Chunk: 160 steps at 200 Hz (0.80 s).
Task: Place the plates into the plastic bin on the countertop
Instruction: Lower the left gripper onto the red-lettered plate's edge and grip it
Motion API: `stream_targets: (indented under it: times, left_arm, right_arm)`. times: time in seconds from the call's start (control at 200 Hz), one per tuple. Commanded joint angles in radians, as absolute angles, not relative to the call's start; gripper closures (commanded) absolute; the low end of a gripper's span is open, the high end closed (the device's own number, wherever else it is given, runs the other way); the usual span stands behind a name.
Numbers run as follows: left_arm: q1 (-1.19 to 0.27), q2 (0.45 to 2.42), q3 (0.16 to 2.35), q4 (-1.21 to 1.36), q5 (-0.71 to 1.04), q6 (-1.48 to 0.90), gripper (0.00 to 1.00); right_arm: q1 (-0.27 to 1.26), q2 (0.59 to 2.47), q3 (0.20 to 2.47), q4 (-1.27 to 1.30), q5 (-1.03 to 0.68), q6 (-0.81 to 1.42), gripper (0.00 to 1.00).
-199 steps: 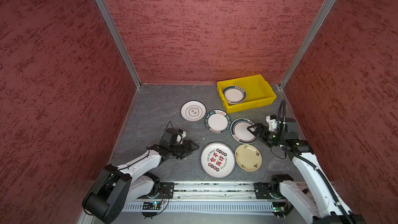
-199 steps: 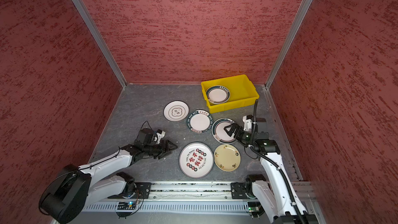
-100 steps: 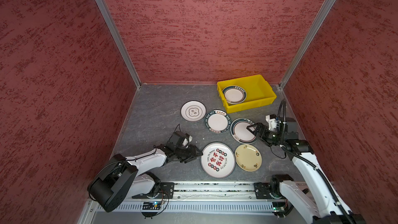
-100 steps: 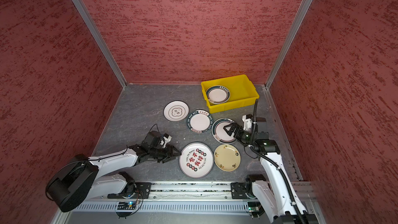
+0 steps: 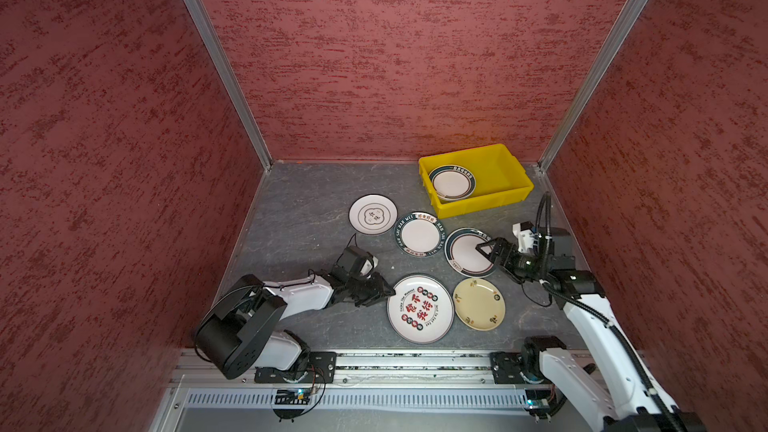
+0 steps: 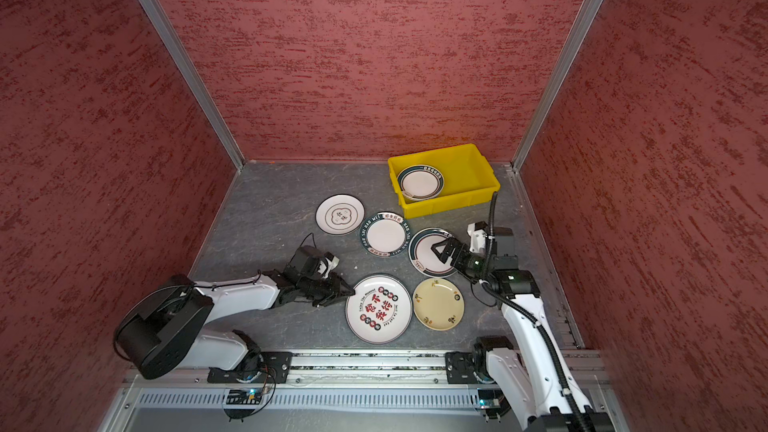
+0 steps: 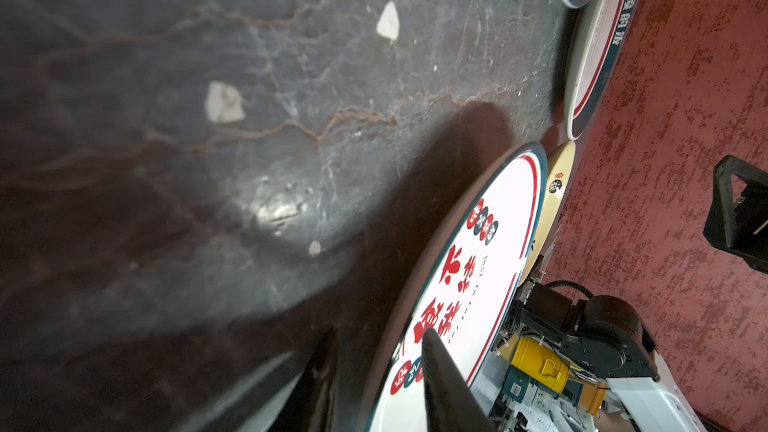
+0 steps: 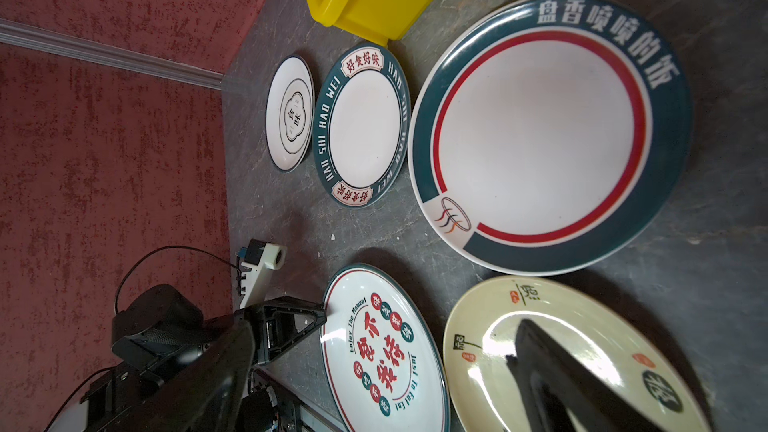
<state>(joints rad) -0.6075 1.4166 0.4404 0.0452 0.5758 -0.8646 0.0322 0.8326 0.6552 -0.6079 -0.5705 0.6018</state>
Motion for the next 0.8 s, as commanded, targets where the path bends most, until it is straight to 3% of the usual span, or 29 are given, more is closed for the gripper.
stream_targets:
  times: [0.0,0.22,0.451,0.797]
  left_arm:
    - [-0.618,1.447,0.466,0.045,0.574,-0.829,0.76]
    - [-0.618,1.478,0.519,-0.032,0.579,-0.786,0.93]
    - [-0.61,1.459,0.537,-0.087,0.574,-0.755,1.0]
    - [-0.545,1.386,0.516,-0.103,0.595,-0.759,1.0]
  right_arm:
    - [0.037,0.813,0.647,-0.601,-0.537,0.594,0.01]
    - [0.037,0.813,0.646,-0.574,-0.545,0.612,0.01]
    - [0.037,0.822,0.629,-0.52,-0.597,0.653,0.01]
    - [0.036,0.837,0.621,-0.468,-0.613,0.692,0.01]
